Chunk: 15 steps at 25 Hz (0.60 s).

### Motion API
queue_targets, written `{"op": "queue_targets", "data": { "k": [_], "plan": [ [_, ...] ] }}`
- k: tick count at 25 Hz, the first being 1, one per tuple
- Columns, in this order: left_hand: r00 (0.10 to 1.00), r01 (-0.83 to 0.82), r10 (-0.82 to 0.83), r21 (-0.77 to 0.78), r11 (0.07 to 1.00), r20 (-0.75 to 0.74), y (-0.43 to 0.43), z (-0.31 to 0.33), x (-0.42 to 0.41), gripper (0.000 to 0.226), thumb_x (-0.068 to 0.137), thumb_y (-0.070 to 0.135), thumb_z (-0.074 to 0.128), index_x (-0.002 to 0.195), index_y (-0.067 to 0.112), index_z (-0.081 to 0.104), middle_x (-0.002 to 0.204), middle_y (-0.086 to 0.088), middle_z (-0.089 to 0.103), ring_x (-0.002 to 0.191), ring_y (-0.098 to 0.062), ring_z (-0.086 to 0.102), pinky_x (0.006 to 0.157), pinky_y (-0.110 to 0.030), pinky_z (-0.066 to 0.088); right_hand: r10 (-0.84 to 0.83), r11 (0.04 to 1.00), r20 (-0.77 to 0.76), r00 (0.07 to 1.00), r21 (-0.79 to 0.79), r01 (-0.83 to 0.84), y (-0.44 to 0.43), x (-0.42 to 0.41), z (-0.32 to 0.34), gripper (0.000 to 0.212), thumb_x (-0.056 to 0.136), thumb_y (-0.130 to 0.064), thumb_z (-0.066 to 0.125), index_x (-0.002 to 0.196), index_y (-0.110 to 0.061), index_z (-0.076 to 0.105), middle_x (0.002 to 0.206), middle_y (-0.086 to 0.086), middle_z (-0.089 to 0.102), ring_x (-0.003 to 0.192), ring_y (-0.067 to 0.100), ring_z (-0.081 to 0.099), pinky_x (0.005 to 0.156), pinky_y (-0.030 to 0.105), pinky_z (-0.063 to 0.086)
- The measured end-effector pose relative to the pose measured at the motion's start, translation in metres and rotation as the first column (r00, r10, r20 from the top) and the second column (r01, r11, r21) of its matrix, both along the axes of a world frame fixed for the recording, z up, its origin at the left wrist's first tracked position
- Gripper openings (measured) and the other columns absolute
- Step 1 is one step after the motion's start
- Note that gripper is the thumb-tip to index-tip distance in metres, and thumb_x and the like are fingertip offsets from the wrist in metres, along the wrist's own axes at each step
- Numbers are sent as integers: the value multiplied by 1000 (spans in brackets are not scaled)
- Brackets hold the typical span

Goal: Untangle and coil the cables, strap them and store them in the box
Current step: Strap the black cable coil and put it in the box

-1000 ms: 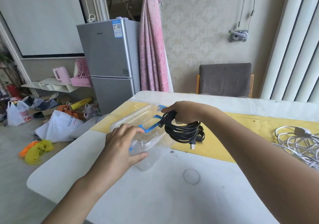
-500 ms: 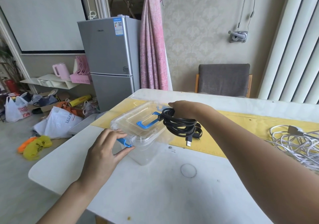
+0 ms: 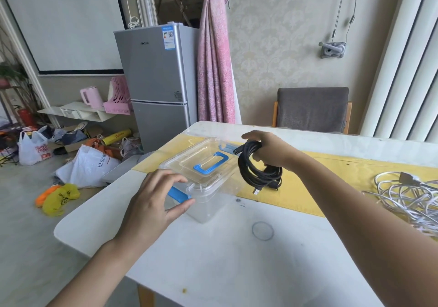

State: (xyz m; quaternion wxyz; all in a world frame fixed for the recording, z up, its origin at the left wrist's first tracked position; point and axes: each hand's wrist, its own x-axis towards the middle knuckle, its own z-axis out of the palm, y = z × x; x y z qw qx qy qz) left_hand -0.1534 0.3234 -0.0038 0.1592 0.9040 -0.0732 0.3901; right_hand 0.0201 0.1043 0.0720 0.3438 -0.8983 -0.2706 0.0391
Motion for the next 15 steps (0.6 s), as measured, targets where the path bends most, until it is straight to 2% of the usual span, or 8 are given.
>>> {"op": "queue_targets", "data": {
  "k": [2, 4, 7, 11, 13, 15],
  "plan": [
    [995, 86, -82, 74, 994, -62, -2, 10, 4, 36, 82, 47, 58, 110, 25, 61, 109, 15, 54, 105, -4, 51, 90, -17, 41, -24, 985, -23, 999, 169, 27, -9, -2, 1, 49, 74, 11, 47, 118, -10, 59, 111, 19, 61, 87, 33, 60, 73, 42, 52],
    [981, 149, -141, 51, 988, -136, -4, 19, 10, 33, 80, 46, 63, 106, 26, 66, 105, 19, 58, 102, 1, 53, 87, -18, 43, -35, 972, -69, 997, 228, 50, -18, -4, 1, 37, 75, 9, 46, 108, -2, 60, 98, 25, 60, 78, 32, 55, 65, 39, 46],
    [950, 155, -187, -142, 978, -248, -10, 31, 18, 25, 67, 34, 82, 89, 26, 71, 93, 20, 63, 93, 4, 57, 82, -17, 44, -39, 971, -126, 991, 231, 68, -26, -9, 2, 24, 80, 6, 46, 100, 5, 58, 82, 16, 53, 72, 24, 46, 64, 33, 38],
    [881, 97, -231, -320, 942, -414, -14, 47, 24, 30, 56, 24, 90, 72, 26, 64, 84, 11, 68, 85, 3, 59, 75, -11, 42, 40, 942, -314, 949, 328, 69, -40, -14, 8, 11, 84, 9, 50, 86, 4, 59, 79, 18, 50, 73, 26, 46, 67, 34, 38],
    [832, 111, -298, -386, 916, -468, -9, 52, 27, 32, 53, 28, 91, 68, 24, 64, 83, 2, 69, 77, 0, 59, 72, -14, 43, 164, 916, -417, 894, 401, 19, -45, -15, 11, 13, 79, 13, 55, 76, 1, 58, 74, 18, 41, 68, 26, 39, 64, 31, 33],
    [797, 116, -353, -450, 886, -489, -5, 59, 30, 37, 47, 41, 91, 70, 25, 66, 82, -6, 69, 69, -3, 53, 67, -17, 42, 225, 902, -455, 861, 432, -8, -46, -20, 8, 12, 70, 6, 65, 64, -2, 59, 68, 16, 36, 61, 22, 36, 62, 31, 31]
  ]
}}
